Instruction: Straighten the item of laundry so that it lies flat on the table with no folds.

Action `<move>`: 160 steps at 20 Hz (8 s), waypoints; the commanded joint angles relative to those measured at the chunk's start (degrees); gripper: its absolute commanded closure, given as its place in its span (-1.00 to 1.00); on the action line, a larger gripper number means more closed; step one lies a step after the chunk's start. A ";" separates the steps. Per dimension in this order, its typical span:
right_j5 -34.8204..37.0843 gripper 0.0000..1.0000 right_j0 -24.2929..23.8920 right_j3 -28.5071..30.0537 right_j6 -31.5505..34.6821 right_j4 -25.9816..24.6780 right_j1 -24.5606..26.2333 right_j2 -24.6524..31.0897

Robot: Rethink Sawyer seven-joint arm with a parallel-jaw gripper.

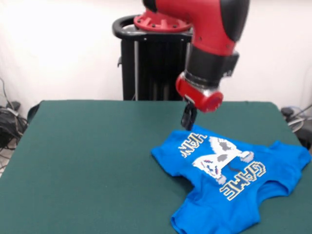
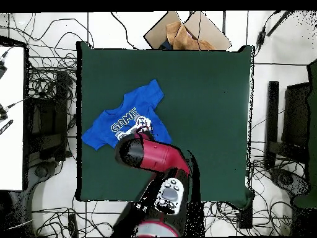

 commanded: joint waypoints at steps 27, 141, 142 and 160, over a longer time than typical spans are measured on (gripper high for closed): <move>-0.76 1.00 -9.63 -2.58 3.58 4.63 9.26 9.92; -8.23 1.00 -4.81 -19.01 -0.65 -2.83 19.47 -0.47; -6.08 1.00 -4.93 -19.04 -1.17 -2.98 18.61 -0.47; 3.47 1.00 -11.20 -17.13 -2.96 -6.76 13.37 7.82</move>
